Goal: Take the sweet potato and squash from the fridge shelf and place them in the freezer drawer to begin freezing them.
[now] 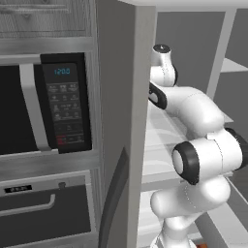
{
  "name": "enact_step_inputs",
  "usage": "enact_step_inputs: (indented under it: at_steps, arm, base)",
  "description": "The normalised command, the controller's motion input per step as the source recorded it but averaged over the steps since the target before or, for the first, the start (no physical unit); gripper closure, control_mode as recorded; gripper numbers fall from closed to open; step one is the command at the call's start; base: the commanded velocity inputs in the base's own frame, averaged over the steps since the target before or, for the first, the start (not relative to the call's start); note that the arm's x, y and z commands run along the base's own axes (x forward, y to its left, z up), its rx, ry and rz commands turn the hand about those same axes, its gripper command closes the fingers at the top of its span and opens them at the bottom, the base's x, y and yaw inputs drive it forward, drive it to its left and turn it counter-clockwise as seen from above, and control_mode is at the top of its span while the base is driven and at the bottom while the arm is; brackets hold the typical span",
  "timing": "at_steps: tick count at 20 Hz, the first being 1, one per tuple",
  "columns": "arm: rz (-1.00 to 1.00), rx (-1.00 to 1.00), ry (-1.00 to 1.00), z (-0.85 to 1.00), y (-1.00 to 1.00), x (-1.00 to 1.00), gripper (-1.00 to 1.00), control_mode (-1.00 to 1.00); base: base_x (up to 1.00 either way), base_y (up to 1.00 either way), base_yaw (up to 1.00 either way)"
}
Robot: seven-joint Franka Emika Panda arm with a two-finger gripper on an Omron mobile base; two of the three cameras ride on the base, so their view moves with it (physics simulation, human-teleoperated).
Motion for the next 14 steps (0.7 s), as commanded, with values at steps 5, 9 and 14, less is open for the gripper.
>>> enact_step_inputs:
  at_steps: [5,9,14]
  arm:
    - [-0.08,0.09,0.0,-0.55,0.0,0.41,1.0,-1.0]
    - [-0.03,0.01,0.0,-0.99,0.0,-0.73,1.0,-1.0]
    - [0.0,0.06,0.0,-0.37,0.0,-0.32,1.0,-1.0]
  base:
    - [0.0,0.0,0.0]
    - [0.0,0.0,0.0]
    - [0.0,0.0,0.0]
